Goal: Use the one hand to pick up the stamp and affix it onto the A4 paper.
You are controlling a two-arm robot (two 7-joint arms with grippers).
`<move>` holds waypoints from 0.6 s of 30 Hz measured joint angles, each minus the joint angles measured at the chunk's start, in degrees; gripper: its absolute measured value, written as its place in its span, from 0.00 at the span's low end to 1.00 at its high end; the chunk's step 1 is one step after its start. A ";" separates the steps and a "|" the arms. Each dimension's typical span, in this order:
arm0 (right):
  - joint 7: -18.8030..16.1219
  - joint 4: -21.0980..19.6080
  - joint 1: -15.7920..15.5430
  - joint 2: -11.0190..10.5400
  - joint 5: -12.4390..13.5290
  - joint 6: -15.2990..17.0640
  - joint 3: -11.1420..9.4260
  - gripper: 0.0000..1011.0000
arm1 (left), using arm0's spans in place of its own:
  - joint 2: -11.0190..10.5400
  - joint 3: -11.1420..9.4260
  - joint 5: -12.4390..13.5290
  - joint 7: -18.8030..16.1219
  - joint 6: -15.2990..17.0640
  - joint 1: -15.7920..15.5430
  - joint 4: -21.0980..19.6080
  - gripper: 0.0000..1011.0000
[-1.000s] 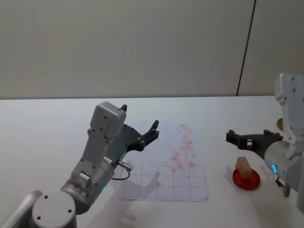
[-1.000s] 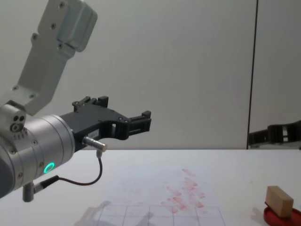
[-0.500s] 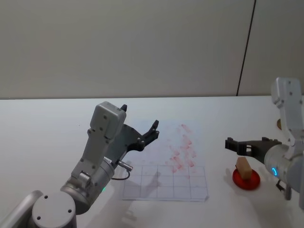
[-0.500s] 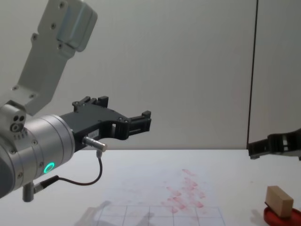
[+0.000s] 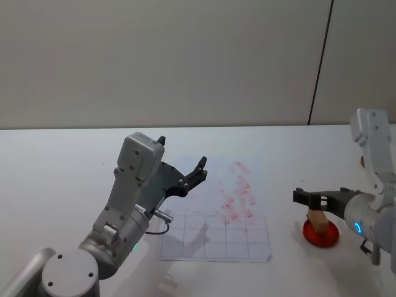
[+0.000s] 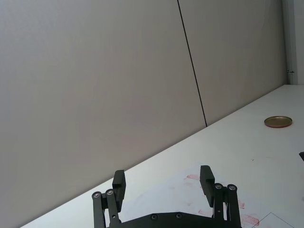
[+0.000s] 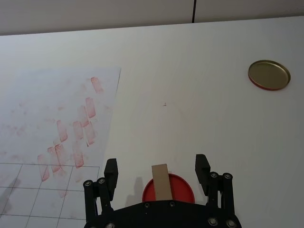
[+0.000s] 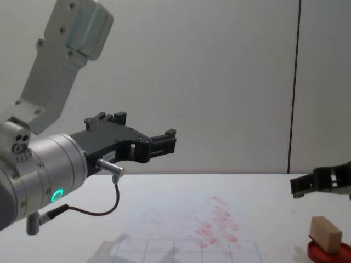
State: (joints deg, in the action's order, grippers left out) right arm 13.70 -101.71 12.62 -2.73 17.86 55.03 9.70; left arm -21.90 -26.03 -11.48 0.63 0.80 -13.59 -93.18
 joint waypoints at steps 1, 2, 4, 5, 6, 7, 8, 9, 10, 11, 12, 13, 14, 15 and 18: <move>-0.08 0.09 0.01 0.03 -0.04 0.14 -0.05 0.99 | 0.00 0.00 0.00 0.00 0.00 0.00 0.00 0.98; -0.17 0.18 0.01 0.07 -0.06 0.20 -0.10 0.99 | 0.00 0.00 0.00 0.00 0.00 0.00 0.00 0.98; -0.46 0.45 0.05 0.17 -0.14 0.52 -0.23 0.99 | 0.00 0.00 0.00 0.00 0.00 0.00 0.00 0.98; -0.62 0.58 0.07 0.23 -0.19 0.67 -0.30 0.99 | 0.00 0.00 0.00 0.00 0.00 0.00 0.00 0.98; -0.74 0.70 0.09 0.29 -0.23 0.77 -0.35 0.99 | 0.00 0.00 0.00 0.00 0.00 0.00 0.00 0.98; -0.81 0.77 0.11 0.31 -0.26 0.84 -0.37 0.99 | 0.00 0.00 0.00 0.00 0.00 0.00 0.00 0.98; -0.99 0.96 0.15 0.41 -0.33 0.98 -0.48 0.99 | 0.00 0.00 0.00 0.00 0.00 0.00 0.00 0.98; -0.99 0.96 0.15 0.41 -0.33 0.98 -0.48 0.99 | 0.00 0.00 0.00 0.00 0.00 0.00 0.00 0.98; -1.19 1.11 0.18 0.48 -0.40 1.10 -0.53 0.99 | 0.00 0.00 0.00 -0.01 0.00 0.00 0.00 0.98; -1.27 1.18 0.19 0.51 -0.44 1.15 -0.56 0.99 | 0.00 0.00 0.00 0.00 0.00 0.00 0.00 0.98; -1.44 1.34 0.26 0.59 -0.54 1.25 -0.61 0.99 | 0.00 0.00 0.00 0.00 0.00 0.00 0.00 0.98; -1.56 1.45 0.29 0.65 -0.59 1.32 -0.65 0.99 | 0.00 0.00 0.00 0.00 0.00 0.00 0.00 0.98; -1.61 1.53 0.33 0.68 -0.63 1.36 -0.68 0.99 | 0.00 0.00 0.00 0.00 0.00 0.00 0.00 0.98; -1.78 1.66 0.37 0.75 -0.77 1.47 -0.74 0.99 | 0.00 0.00 0.00 0.00 0.00 0.00 0.00 0.98; -2.04 1.92 0.40 0.88 -0.94 1.56 -0.83 0.99 | 0.00 0.00 0.00 0.00 0.00 0.00 0.00 0.98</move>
State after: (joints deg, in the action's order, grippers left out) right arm 11.66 -99.79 13.02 -1.85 16.92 56.59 8.88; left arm -21.89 -26.03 -11.48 0.62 0.80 -13.59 -93.18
